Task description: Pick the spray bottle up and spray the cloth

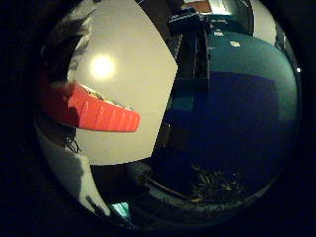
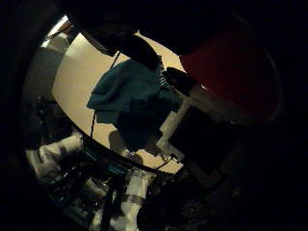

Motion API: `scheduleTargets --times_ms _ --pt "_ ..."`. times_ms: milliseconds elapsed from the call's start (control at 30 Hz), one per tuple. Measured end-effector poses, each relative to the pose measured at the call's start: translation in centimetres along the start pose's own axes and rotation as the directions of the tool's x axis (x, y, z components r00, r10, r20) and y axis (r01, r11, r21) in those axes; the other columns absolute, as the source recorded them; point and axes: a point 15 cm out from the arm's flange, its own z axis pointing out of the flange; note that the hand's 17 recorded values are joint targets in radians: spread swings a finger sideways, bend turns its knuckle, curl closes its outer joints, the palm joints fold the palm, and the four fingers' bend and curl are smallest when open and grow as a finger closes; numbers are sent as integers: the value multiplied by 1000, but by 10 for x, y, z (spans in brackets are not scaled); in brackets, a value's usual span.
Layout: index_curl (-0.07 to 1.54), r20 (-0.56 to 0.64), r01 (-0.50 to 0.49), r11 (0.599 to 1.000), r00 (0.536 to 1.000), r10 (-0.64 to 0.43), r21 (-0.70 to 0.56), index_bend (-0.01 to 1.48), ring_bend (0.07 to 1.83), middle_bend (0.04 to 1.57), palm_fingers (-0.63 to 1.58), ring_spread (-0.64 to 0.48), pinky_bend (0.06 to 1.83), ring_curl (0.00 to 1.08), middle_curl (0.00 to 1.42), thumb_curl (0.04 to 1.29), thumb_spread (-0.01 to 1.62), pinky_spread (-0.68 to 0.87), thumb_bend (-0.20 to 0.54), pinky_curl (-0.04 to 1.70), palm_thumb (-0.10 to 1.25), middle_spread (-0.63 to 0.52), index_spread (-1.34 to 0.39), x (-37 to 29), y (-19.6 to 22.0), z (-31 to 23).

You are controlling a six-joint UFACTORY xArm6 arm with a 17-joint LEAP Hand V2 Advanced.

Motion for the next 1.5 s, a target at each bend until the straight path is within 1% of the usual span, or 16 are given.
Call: scheduleTargets --times_ms 100,167,267,400,500,567,667,800,900,967,1100,1200,1333,1500 --pt "884 6 -43 999 999 43 16 1177 1299 1354 1097 -260 1098 917 876 626 1040 -203 -14 1241 1031 -147 -215 17 -2 -14" --pt "884 34 -76 996 997 75 40 1177 1299 1355 1097 -260 1098 917 874 625 1040 -203 -14 1241 1031 -146 -217 25 -6 -30" --pt "883 126 -118 990 986 108 72 1177 1299 1356 1097 -261 1097 917 873 624 1040 -204 -14 1241 1031 -146 -219 23 -14 -54" --pt "882 282 -174 978 950 136 116 1176 1301 1360 1099 -259 1096 917 870 623 1040 -204 -14 1242 1031 -146 -220 16 -25 -93" --pt "882 413 -227 963 898 150 143 1176 1303 1361 1099 -258 1096 916 868 622 1040 -204 -14 1242 1032 -146 -220 5 -34 -119" --pt "882 509 -264 953 847 155 150 1177 1303 1362 1099 -258 1096 916 867 622 1039 -204 -14 1242 1032 -146 -220 -4 -40 -134" --pt "882 642 -313 938 752 149 150 1176 1307 1363 1099 -258 1095 917 866 627 1038 -205 -14 1243 1037 -146 -221 -22 -49 -156" --pt "882 781 -363 921 612 123 139 1177 1309 1364 1098 -258 1095 918 864 626 1037 -205 -14 1243 1042 -145 -221 -44 -60 -186" --pt "882 852 -388 910 516 83 147 1177 1309 1365 1098 -258 1096 919 863 630 1038 -205 -12 1243 1051 -145 -221 -57 -68 -209" --pt "882 883 -424 889 467 49 175 1177 1309 1365 1098 -258 1096 919 863 630 1039 -205 -13 1243 1057 -145 -221 -58 -79 -222" --pt "882 911 -473 864 411 44 171 1177 1309 1366 1098 -258 1096 919 862 631 1040 -205 -12 1243 1062 -145 -221 -69 -94 -204" --pt "881 925 -496 845 379 5 199 1178 1309 1367 1098 -258 1096 919 861 634 1033 -205 -14 1243 1060 -145 -221 -86 -104 -198" --pt "881 931 -522 821 364 -32 233 1178 1309 1367 1098 -258 1096 920 860 639 1032 -205 -14 1243 1055 -145 -221 -108 -117 -193" --pt "881 940 -580 783 341 -19 226 1178 1309 1367 1098 -258 1096 920 860 644 1028 -205 -14 1243 1056 -145 -221 -127 -132 -173"
